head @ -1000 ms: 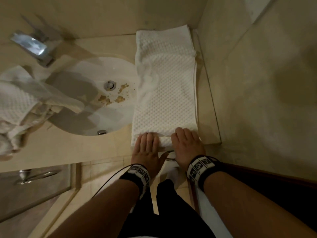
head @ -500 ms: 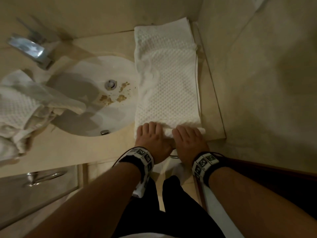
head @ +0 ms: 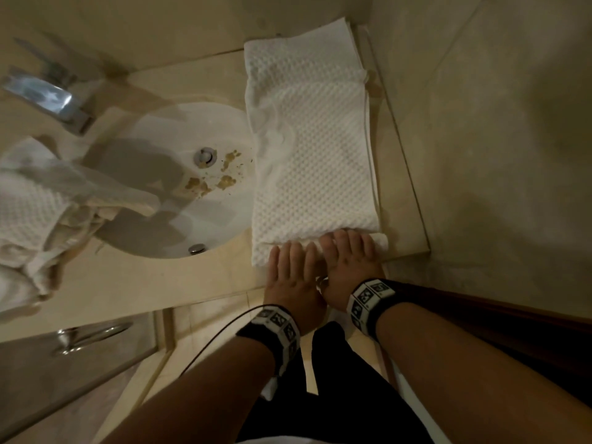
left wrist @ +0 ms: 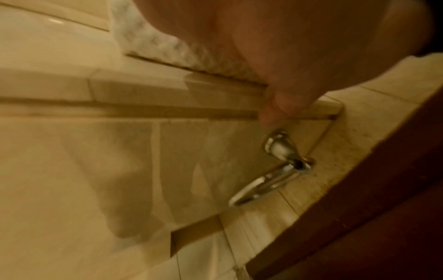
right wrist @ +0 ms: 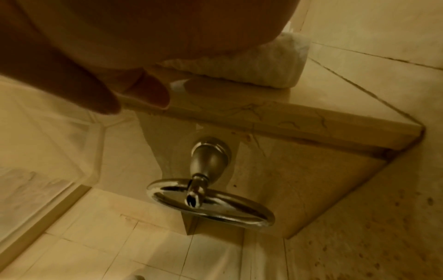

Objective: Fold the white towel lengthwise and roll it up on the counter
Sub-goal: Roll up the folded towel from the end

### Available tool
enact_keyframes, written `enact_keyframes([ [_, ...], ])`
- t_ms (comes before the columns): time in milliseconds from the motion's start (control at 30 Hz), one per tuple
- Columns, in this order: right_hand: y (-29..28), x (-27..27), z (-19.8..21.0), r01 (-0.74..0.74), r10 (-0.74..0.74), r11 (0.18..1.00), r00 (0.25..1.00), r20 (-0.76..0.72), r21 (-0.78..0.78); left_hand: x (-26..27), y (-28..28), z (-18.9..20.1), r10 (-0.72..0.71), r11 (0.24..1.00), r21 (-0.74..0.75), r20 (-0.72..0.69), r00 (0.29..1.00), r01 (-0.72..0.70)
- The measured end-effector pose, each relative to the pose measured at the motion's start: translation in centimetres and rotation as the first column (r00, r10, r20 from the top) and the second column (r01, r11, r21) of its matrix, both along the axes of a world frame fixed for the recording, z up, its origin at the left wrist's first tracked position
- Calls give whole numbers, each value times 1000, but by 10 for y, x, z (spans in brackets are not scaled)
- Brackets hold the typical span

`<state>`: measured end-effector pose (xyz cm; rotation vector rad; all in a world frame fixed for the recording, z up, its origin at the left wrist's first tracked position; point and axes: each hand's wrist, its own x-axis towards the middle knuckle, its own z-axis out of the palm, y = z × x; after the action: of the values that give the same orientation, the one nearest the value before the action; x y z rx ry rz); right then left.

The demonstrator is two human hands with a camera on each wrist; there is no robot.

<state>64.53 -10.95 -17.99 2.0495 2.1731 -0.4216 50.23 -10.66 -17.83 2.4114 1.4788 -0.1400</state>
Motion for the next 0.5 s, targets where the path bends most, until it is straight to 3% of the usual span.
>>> enact_keyframes([
  [133,7,2,3,19,-18,999,999,-28,29,1,33,4,-48,996,-85,-101,994,39],
  [333,-20,13,-6,-24,38,981,997,-69,195,6,39,9,-54,998,-12,-63,997,54],
  [500,-7,14,-9,-58,61,993,998,-29,107,9,33,15,13,1000,14,-38,999,-13],
])
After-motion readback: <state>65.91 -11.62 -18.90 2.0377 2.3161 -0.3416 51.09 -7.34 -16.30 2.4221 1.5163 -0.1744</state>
